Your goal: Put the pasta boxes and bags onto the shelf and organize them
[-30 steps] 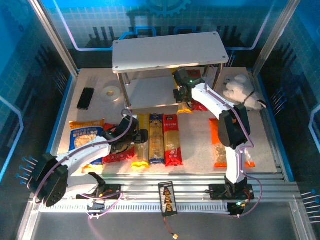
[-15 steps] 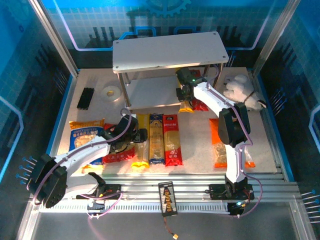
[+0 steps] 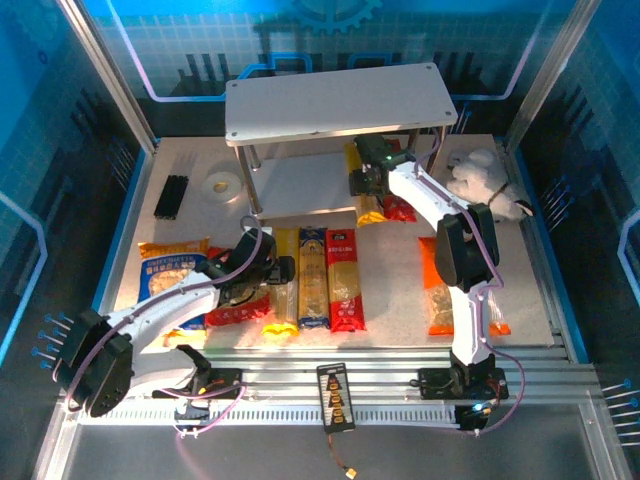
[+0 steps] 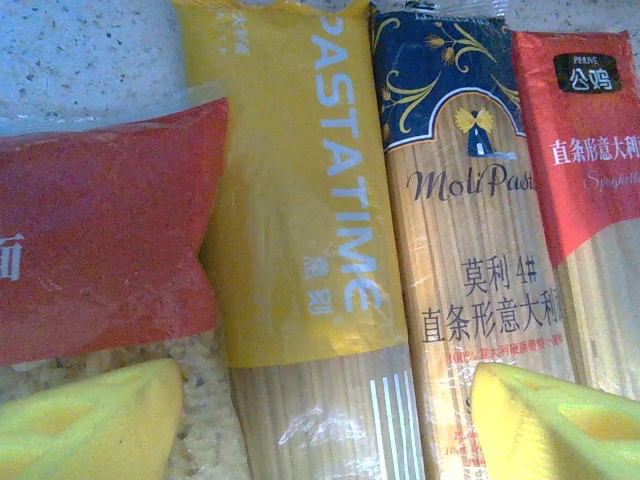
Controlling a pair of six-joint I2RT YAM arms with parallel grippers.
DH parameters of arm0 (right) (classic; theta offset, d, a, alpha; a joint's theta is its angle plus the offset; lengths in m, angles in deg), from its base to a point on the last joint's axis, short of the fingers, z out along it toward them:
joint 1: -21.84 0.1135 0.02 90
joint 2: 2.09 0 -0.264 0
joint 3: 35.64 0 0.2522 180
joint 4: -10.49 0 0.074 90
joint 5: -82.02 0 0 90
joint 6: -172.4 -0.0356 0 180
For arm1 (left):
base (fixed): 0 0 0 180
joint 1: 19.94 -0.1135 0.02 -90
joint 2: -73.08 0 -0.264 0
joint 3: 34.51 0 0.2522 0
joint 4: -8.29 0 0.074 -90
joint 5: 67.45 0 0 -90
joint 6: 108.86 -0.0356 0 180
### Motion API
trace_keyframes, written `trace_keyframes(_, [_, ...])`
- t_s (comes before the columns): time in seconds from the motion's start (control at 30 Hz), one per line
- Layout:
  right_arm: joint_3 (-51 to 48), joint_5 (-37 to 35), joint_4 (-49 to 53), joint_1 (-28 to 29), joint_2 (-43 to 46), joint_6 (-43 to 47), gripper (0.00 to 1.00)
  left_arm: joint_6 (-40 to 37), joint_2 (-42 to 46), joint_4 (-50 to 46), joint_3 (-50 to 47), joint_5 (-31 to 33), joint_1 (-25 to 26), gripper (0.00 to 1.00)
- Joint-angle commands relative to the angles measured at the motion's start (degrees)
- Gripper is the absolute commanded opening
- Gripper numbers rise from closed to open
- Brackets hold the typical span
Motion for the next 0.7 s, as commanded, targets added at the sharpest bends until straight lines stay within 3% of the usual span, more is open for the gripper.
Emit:
trace_keyframes(0.0, [1.4,2.2,-2.3,-1.1,1.4,-0.6,0.7,-0.9,1.6,-1.5,1.0,-1.2,-0.5,0.77])
trace_keyframes(0.23, [-5.3,1.1,-5.7,-1.2,11.3,-1.0,0.76,-1.0,2.6,-1.7,0.7,-2.9,-0.2,0.74])
trace_keyframes(0.5, [-31.2,4.3,-10.7,0.9,34.3,-3.3,0.76,-0.2,0.3,-4.8,2.8,0.9,5.9,0.73])
trace_keyframes(0.67, [-42.4,5.1,-10.4,3.6,44.4,-5.5,0.76,0.9,-3.5,-4.8,4.5,2.8,9.1,0.72])
